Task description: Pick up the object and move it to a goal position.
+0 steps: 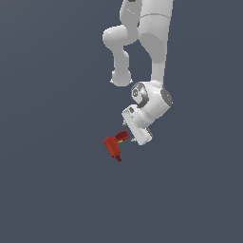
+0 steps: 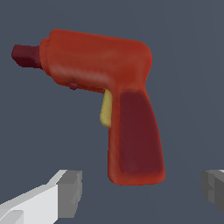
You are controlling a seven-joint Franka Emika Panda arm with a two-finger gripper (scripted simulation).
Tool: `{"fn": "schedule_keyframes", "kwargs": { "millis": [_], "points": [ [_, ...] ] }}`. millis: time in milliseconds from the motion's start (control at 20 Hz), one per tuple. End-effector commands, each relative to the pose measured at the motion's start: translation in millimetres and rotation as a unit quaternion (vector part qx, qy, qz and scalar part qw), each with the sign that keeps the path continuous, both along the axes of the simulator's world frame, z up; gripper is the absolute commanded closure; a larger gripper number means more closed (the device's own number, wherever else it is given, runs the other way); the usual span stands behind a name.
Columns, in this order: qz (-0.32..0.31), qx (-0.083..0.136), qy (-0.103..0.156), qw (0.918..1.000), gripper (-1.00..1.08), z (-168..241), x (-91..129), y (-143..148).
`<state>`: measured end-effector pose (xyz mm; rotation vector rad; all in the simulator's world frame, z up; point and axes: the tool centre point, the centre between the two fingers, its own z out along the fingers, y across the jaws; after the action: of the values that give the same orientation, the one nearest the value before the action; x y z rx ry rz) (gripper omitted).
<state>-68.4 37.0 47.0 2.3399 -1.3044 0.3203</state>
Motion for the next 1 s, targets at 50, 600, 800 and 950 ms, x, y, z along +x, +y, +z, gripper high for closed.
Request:
{"fn": "schedule_keyframes", "kwargs": {
  "millis": [50,600,800,950],
  "points": [
    [-0.006,-0.004,-0.005,1.0000,-1.00,-1.2,-1.0,0.1],
    [-0.007,-0.004,-0.005,1.0000,-1.00,-16.4,-1.7,-8.2],
    [-0.007,-0.004,-0.006,0.9999,-1.00,-26.4,-2.4,-13.8],
    [-0.007,-0.004,-0.006,0.9999,1.08,-27.6,-2.5,-14.5]
  ]
}}
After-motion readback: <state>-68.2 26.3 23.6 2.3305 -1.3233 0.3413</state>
